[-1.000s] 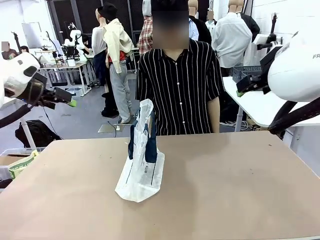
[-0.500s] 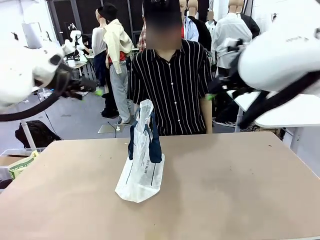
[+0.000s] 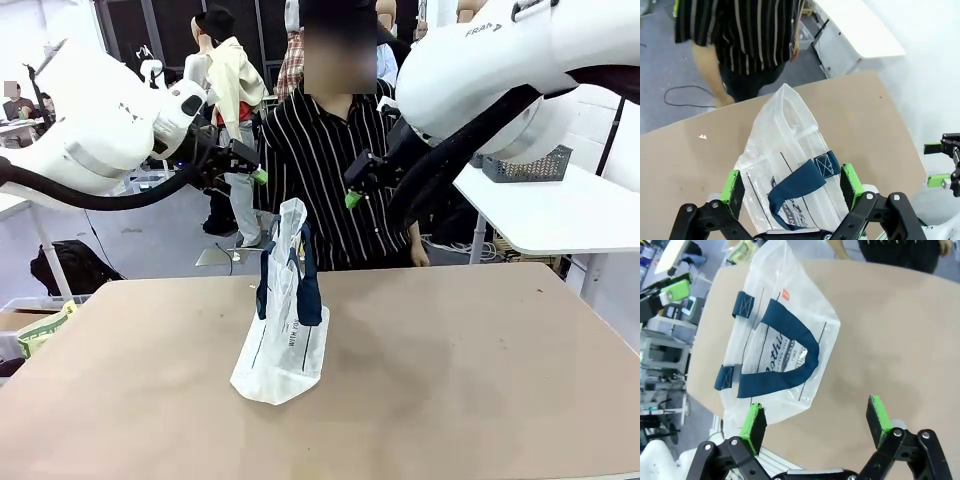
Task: Transfer purchased items from the store into the shopping bag.
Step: Open the Reusable shopping bag in the center of the table.
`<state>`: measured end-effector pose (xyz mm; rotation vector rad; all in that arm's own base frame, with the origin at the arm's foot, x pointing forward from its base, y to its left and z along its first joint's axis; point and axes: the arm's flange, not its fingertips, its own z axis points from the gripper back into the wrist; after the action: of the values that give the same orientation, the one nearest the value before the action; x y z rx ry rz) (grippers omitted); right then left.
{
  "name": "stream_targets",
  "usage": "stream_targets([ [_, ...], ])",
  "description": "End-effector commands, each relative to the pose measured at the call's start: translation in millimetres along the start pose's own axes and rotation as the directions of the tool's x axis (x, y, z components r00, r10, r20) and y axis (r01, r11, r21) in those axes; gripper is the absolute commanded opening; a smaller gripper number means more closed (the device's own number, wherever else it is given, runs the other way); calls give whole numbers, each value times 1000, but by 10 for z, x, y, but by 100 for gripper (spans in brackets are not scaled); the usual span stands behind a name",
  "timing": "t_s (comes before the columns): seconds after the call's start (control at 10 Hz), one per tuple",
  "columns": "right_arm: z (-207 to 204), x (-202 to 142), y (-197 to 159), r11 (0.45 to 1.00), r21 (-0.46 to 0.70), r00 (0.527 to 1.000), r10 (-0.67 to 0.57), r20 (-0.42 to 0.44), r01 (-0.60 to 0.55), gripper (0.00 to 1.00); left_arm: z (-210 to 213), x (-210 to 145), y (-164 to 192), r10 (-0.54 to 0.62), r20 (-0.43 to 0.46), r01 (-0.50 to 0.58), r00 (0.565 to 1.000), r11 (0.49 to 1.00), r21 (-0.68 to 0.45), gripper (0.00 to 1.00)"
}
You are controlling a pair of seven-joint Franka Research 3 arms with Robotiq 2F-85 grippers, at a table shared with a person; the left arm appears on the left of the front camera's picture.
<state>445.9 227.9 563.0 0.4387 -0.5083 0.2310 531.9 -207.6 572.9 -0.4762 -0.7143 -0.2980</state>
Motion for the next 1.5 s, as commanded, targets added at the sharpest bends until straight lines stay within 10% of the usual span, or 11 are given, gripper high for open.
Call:
stream_targets([
  [0.0,111,-109,-116,999,-26,999,20,42,-19,100,278,-118,60,-30,41,30,999,999,12,100],
  [0.6,-505,-41,676,999,-15,968,-44,-246,42,100,-485,64,-128,-16,-145,13,989,1000,-21,100],
  [1.4,-1184,-106,900,993,23,944,-103,-313,116,100,-729,-66,-125,-20,-272,18,962,1000,-8,100],
])
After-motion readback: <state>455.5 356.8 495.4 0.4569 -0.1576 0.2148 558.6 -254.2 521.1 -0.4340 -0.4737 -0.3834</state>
